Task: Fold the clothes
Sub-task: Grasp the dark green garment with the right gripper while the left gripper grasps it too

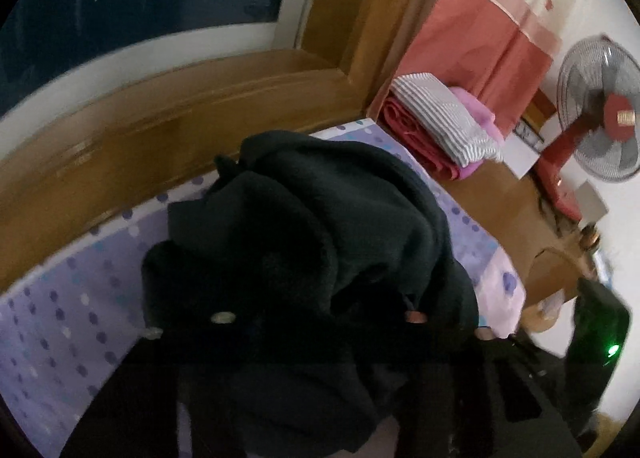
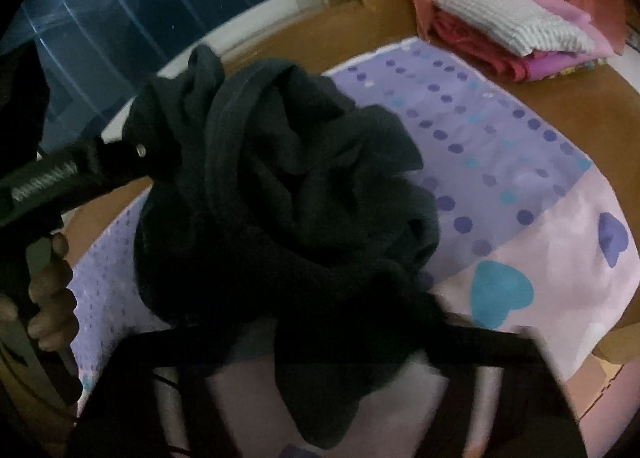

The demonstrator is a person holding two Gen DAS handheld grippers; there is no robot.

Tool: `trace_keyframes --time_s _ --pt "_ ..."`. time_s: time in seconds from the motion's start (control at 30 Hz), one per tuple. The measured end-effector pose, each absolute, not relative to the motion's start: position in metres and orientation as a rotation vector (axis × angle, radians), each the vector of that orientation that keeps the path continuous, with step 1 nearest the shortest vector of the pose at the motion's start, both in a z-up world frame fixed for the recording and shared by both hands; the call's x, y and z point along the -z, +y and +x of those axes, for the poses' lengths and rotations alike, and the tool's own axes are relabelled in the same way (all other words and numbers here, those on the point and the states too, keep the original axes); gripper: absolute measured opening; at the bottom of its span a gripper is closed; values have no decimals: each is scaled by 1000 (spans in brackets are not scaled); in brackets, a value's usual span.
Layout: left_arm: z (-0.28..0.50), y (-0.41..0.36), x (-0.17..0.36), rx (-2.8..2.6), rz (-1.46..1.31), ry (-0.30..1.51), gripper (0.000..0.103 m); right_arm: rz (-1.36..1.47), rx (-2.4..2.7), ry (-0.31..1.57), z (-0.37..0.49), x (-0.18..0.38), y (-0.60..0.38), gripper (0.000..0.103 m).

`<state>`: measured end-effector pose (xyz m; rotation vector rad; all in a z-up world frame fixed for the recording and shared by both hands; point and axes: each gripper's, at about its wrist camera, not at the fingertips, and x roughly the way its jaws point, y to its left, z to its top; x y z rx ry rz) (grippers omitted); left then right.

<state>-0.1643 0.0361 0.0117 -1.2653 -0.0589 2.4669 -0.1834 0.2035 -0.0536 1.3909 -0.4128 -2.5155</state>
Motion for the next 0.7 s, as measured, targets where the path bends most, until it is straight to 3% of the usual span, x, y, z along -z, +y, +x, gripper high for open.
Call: trace_keyframes --time_s 0.13,0.43,0.7 --pt "-136 23 -34 -2553 -1193 -18 23 1299 2524 -390 -168 37 194 8" --pt "-59 -81 -63 -2746 -1199 -270 21 1026 2378 -150 -122 -15 140 7" --pt "19 -162 5 -2800 -1505 -507 21 1152 2314 -50 -110 -7 116 7"
